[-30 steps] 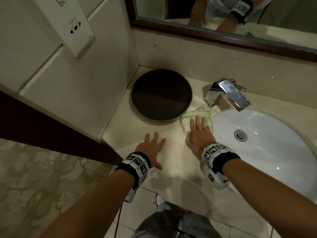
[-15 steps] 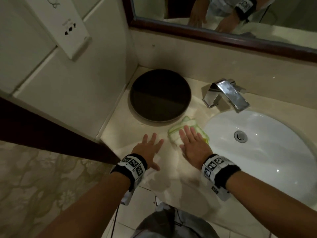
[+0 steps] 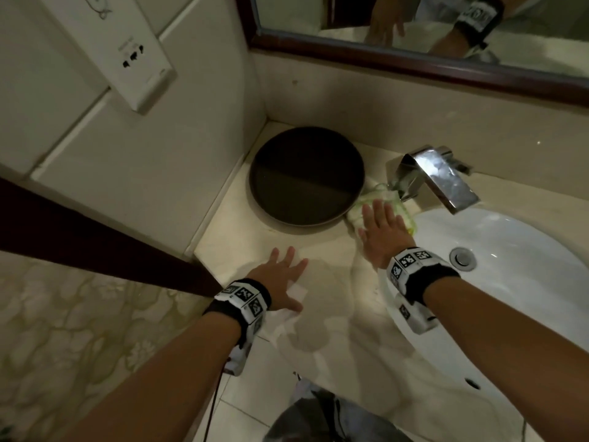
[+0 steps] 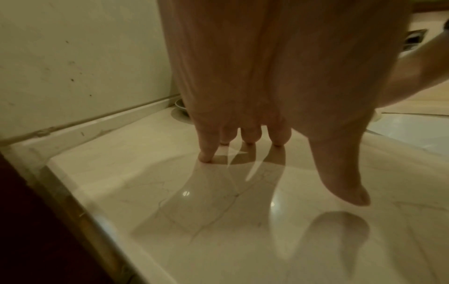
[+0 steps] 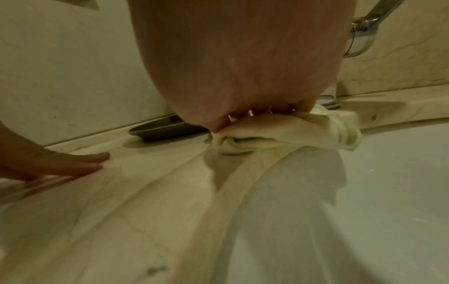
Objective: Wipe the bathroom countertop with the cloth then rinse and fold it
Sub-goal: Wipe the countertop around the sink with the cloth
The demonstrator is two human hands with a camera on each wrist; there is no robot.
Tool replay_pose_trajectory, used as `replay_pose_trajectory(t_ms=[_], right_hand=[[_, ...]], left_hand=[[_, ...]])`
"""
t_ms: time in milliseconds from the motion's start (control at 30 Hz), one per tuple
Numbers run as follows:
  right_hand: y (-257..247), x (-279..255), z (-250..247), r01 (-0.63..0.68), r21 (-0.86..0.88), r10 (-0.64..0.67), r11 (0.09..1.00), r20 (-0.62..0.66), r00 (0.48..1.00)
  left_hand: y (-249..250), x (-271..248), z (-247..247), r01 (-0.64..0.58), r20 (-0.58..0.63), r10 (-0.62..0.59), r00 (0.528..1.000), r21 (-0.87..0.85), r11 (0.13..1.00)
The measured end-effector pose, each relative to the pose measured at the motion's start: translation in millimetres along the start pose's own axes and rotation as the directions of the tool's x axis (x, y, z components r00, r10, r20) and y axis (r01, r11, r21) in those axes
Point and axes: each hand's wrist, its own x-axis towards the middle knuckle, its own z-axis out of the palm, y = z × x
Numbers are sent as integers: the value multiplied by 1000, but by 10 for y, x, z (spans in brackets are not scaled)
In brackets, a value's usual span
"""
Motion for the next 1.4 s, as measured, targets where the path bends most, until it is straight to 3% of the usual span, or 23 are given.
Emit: replay_pose_trajectory(t_ms=[100,167,400,633,767,933,1200,1400], right_hand=[[-101,-185,131,30,-40,-30,999,-14,999],[-190,-369,269,114,-66,-117,991,-44,992],[-492,-1044,803,403,-130,-418,906,-119,901],[-353,-917,683,446,-113,-455,888,-81,887],[-242,-633,464,401,-125,-415,908,-125,901],[-20,-350,251,293,-162,-310,942,-91,946],[-92,-543,398,305,-90,-313,948,-93,945],[-258,-964,839,340,-88,-350,936,-143,926]], left_hand=[[29,-3,4,18,6,-18,1000,12,1000],[48,-8,5,34,-9,-34,999,16,999],[50,-16,38,47,-57,-48,997,-24,999],[52,-9,41,66,-62,-70,996,-77,995],[103,-33,36,88,-54,-92,994,-85,993],[117,-32,-2,100,-43,-106,993,-124,987],[104,-17,7,97,-57,-105,993,-126,987],[100,-29,10,81,-47,-84,995,-51,995]])
